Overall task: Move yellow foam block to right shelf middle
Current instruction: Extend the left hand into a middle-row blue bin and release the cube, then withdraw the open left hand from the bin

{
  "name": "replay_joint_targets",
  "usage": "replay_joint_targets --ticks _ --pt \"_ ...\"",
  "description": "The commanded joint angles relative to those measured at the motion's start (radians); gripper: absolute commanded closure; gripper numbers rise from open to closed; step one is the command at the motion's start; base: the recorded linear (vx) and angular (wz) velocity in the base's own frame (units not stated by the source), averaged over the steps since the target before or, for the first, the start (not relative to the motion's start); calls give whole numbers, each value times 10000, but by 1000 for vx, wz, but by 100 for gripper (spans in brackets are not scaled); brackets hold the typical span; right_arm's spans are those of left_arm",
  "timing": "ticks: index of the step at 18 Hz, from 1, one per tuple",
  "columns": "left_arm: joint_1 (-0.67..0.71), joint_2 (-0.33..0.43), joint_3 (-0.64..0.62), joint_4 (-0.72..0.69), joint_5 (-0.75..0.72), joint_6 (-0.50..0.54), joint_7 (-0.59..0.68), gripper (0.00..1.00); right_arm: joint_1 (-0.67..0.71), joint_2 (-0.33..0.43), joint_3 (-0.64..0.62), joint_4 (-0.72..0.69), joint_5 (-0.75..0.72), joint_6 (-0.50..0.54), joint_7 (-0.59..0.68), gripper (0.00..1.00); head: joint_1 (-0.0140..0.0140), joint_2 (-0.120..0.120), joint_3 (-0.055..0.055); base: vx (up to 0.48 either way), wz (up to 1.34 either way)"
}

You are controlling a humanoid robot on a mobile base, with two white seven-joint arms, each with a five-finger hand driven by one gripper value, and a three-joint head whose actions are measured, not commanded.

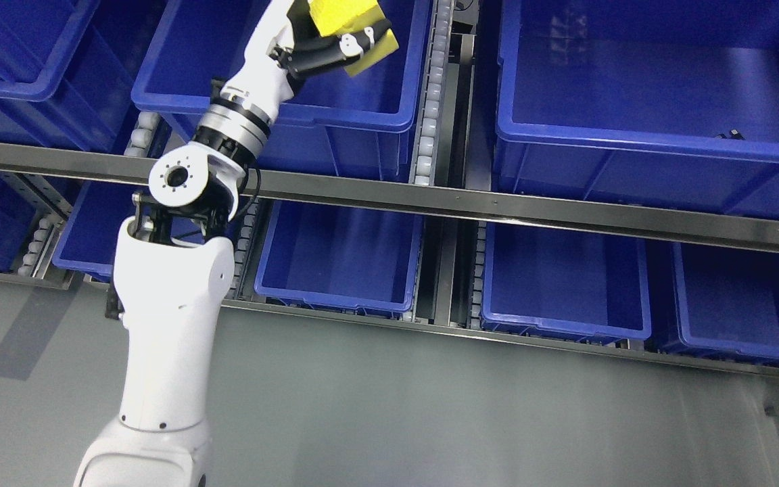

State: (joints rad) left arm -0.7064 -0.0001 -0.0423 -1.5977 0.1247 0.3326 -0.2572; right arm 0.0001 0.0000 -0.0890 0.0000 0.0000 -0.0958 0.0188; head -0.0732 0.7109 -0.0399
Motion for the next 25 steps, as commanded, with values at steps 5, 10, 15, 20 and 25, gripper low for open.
replay_joint_targets --ticks 5,10,15,20,25 --pt "-4513 175 1436 7929 -910 785 194 44 -16 -175 0 -175 0 -8 -4 0 0 0 0 3 71" --pt "-5560 175 608 11433 -894 95 348 11 -16 -175 0 -175 0 -8 -4 0 0 0 0 0 -16" --pt "-5545 175 561 11131 -818 64 302 0 -16 -175 0 -175 0 -8 -4 0 0 0 0 0 0" --pt "-3404 175 715 5758 -756 140 209 0 -16 -175 0 -175 0 -8 -4 0 0 0 0 0 0" --pt "-1484 175 576 1777 -756 524 271 0 -16 -175 0 -175 0 -8 -4 0 0 0 0 0 0"
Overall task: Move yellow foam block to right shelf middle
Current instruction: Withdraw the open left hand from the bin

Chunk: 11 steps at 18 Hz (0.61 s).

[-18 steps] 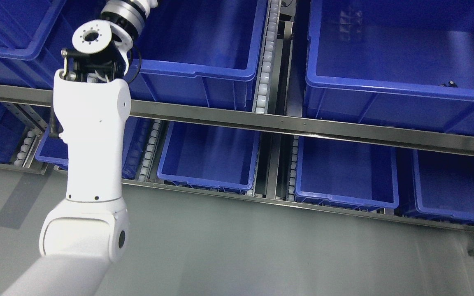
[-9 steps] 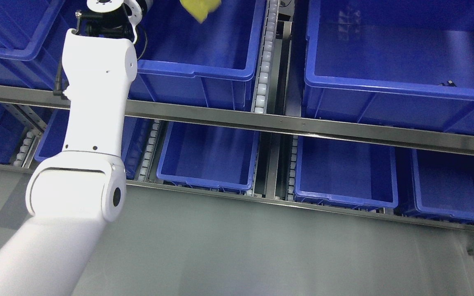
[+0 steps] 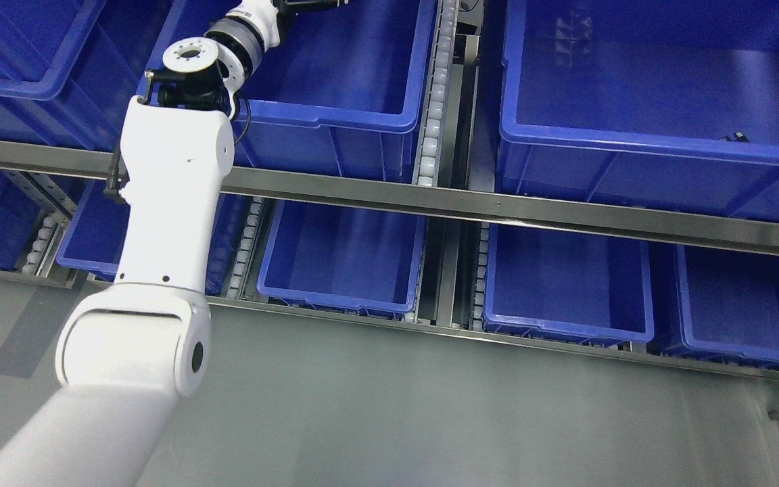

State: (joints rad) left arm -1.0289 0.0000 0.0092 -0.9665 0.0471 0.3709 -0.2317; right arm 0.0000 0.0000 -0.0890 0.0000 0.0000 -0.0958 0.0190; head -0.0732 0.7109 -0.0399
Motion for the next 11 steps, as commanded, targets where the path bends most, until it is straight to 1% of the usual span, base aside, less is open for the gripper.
replay_joint_targets --ticks 1,3,5,7,11 --pt "2078 174 31 -5132 20 142 -29 0 -15 -175 0 -175 0 -8 -6 0 0 0 0 0 0" --pt "2555 174 -46 -6253 20 157 -60 0 -15 -175 0 -175 0 -8 -6 0 0 0 0 0 0" --pt "2695 174 -46 -6823 35 142 -61 0 -31 -175 0 -175 0 -8 -6 0 0 0 0 0 0" --pt "2665 174 -46 -7238 50 -194 -76 0 -31 -175 0 -175 0 -8 -6 0 0 0 0 0 0" --pt "2908 174 -123 -7393 50 -150 -76 0 -15 -175 0 -175 0 -8 -6 0 0 0 0 0 0"
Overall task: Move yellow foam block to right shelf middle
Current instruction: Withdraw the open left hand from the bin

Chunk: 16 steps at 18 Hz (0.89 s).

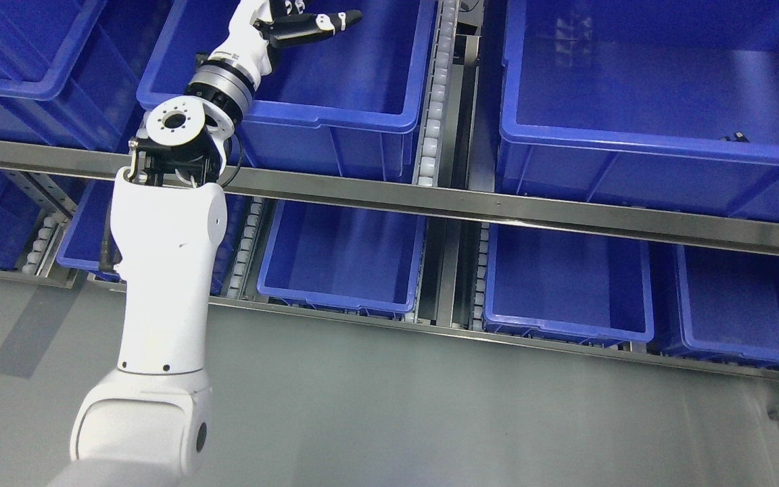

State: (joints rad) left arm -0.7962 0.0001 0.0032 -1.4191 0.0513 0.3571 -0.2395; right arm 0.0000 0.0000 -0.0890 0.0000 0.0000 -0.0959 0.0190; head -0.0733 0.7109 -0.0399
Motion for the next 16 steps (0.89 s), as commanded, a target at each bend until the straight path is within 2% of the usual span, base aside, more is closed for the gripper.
replay_joint_targets --ticks 1,4,16 --pt "918 174 -63 -2867 9 170 2 0 -15 -175 0 -174 0 -8 -6 0 0 0 0 0 0" --pt "1625 174 -63 -3021 9 325 2 0 -15 -175 0 -174 0 -8 -6 0 0 0 0 0 0" --pt "1948 174 244 -2959 24 233 17 0 -31 -175 0 -174 0 -8 -6 0 0 1 0 0 0"
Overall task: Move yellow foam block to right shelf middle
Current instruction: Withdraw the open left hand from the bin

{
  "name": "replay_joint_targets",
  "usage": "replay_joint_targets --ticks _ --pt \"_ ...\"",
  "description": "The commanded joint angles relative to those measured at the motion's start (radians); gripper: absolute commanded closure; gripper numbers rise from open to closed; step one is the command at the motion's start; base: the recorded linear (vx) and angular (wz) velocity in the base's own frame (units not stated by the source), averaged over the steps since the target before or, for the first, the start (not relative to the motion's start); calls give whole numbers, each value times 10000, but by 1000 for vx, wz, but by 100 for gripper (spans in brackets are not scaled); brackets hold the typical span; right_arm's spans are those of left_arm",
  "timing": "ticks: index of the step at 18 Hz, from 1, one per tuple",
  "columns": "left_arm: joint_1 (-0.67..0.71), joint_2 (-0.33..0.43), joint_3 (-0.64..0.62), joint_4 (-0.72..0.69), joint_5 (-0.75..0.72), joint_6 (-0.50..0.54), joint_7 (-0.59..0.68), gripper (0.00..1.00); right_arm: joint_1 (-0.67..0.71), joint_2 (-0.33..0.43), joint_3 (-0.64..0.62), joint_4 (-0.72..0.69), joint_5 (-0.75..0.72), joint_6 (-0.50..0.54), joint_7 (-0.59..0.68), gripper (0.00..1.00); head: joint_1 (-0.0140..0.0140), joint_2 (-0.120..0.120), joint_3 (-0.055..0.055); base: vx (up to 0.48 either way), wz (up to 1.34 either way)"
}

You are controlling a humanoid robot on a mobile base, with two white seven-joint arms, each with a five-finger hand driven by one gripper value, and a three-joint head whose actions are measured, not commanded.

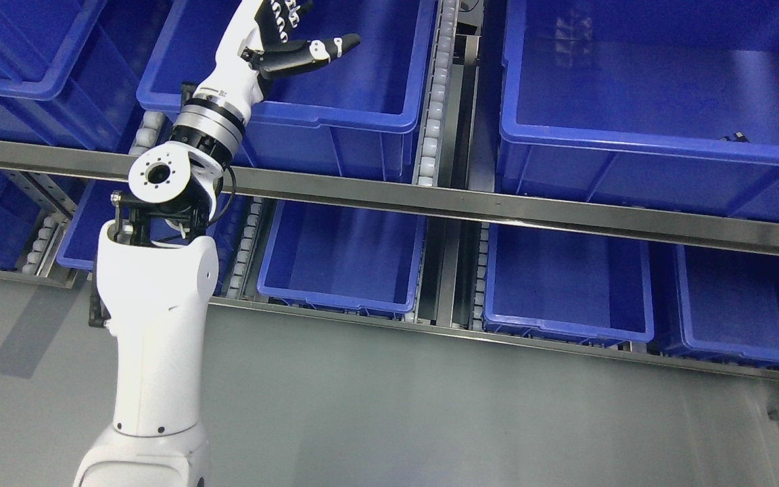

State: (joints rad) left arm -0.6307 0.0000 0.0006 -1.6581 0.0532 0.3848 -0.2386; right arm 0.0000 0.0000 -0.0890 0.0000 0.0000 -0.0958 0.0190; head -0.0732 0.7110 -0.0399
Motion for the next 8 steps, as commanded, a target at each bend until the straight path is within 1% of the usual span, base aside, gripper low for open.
replay_joint_targets --ticks 1,8 --pt "309 174 285 -569 5 -44 9 0 -15 -175 0 -175 0 -8 -6 0 0 0 0 0 0" --pt "325 174 316 -569 20 -29 9 0 -15 -175 0 -175 0 -8 -6 0 0 0 0 0 0"
